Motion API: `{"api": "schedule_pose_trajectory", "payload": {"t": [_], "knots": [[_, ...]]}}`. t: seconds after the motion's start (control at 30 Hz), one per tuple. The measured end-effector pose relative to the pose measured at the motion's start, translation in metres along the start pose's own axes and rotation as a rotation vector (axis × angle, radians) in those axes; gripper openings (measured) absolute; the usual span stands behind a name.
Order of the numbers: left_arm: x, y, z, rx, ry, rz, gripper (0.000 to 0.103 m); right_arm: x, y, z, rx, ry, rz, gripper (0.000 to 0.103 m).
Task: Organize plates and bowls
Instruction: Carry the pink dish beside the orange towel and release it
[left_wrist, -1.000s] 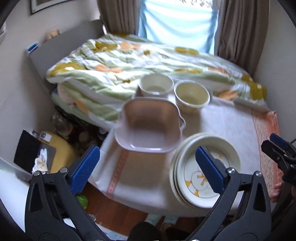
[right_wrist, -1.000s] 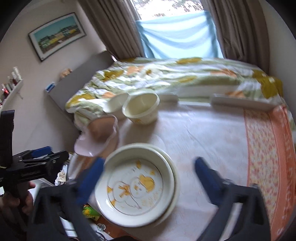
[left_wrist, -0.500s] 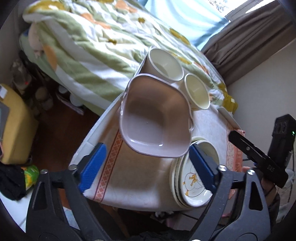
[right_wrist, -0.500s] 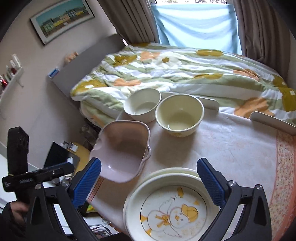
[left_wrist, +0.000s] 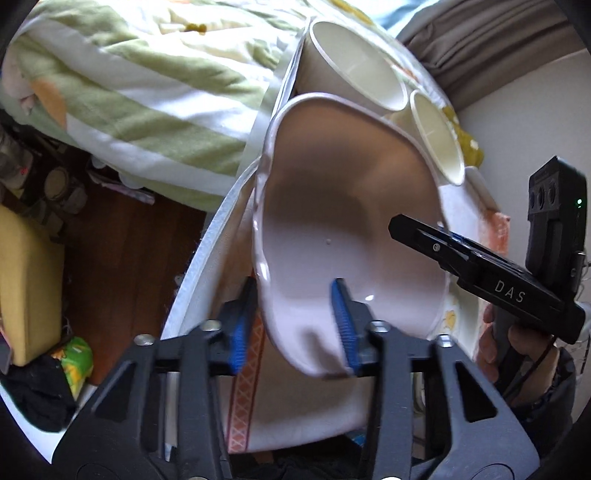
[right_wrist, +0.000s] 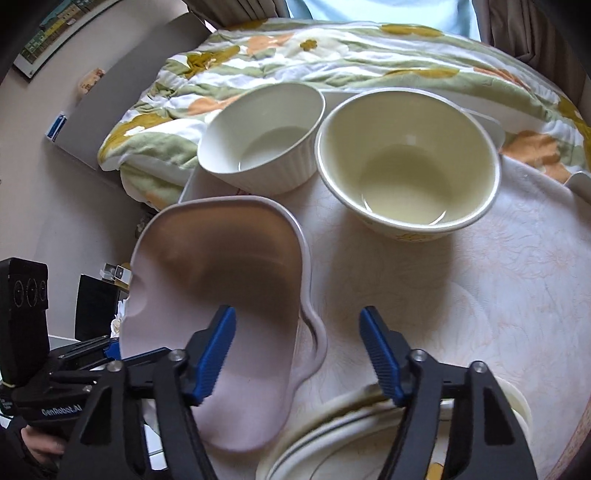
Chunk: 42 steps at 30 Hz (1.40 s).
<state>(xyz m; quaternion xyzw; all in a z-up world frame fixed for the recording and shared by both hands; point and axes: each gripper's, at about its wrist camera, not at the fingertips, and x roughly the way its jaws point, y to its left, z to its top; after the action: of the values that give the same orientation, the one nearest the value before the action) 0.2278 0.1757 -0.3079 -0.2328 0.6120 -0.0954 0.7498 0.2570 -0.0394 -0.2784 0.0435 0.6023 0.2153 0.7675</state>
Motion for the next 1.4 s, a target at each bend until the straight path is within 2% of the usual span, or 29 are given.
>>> {"api": "schedule_pose_trajectory", "payload": {"t": [0.03, 0.07, 0.1, 0.17, 0.27, 0.5, 0.63, 0.87, 1.17, 1.4], "knots": [[0.002, 0.0, 0.001, 0.005, 0.006, 0.011, 0.021, 0.003, 0.0, 0.0, 0.006, 0.008, 0.0, 0.05], [0.003, 0.0, 0.001, 0.009, 0.006, 0.019, 0.019, 0.005, 0.0, -0.001, 0.011, 0.014, -0.001, 0.044], [0.004, 0.001, 0.002, 0.013, 0.008, 0.028, 0.016, 0.007, 0.0, -0.002, 0.014, 0.018, 0.0, 0.034], [0.005, 0.001, 0.003, 0.022, 0.005, 0.039, 0.014, 0.009, -0.001, -0.004, 0.02, 0.025, 0.008, 0.022], [0.006, -0.001, 0.006, 0.054, -0.003, 0.07, 0.014, 0.008, 0.003, -0.006, 0.002, 0.019, -0.018, 0.016], [-0.012, -0.021, 0.006, 0.143, -0.036, 0.108, 0.013, -0.01, 0.005, -0.01, 0.001, -0.034, -0.033, 0.015], [-0.029, -0.04, 0.006, 0.188, -0.063, 0.104, 0.013, -0.032, 0.005, -0.014, 0.008, -0.077, -0.037, 0.015], [-0.043, -0.106, 0.001, 0.288, -0.105, 0.097, 0.013, -0.083, -0.021, -0.032, 0.068, -0.172, -0.036, 0.015], [-0.015, -0.237, -0.037, 0.386, -0.109, 0.067, 0.013, -0.159, -0.107, -0.077, 0.126, -0.247, -0.07, 0.015], [0.043, -0.326, -0.083, 0.381, -0.056, 0.026, 0.014, -0.201, -0.204, -0.115, 0.15, -0.215, -0.115, 0.015]]}}
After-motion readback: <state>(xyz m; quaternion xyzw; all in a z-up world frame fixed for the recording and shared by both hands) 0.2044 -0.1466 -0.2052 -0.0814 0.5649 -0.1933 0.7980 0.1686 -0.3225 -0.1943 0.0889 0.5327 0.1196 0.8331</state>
